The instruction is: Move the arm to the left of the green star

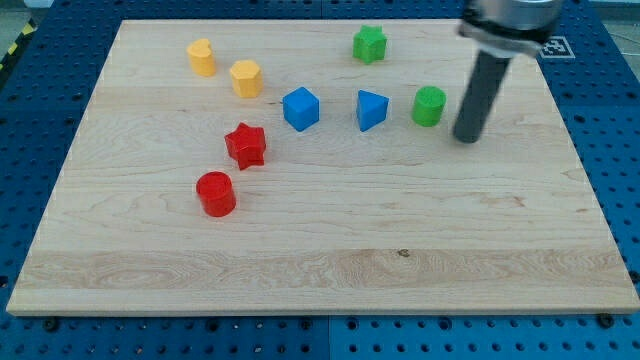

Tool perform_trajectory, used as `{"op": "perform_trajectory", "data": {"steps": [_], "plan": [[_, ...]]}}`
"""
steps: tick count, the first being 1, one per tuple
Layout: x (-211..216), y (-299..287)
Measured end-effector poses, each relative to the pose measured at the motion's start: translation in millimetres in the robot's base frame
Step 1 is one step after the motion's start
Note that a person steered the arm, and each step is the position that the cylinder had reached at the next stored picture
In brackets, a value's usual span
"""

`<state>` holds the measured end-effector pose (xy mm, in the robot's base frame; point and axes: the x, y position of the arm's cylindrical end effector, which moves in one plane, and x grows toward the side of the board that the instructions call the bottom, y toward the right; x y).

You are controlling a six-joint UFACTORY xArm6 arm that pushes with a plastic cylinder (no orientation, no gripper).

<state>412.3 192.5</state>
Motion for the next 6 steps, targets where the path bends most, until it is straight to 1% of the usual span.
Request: {"op": "perform_trajectory", "data": {"steps": [1,2,3,4,5,6], "plan": [[-52.7,11.2],[-111.9,-14.4],[-115.8,-77.4],[-103.9,-122.4],[-110.1,-190.7],[-168.2,-207.9]]}}
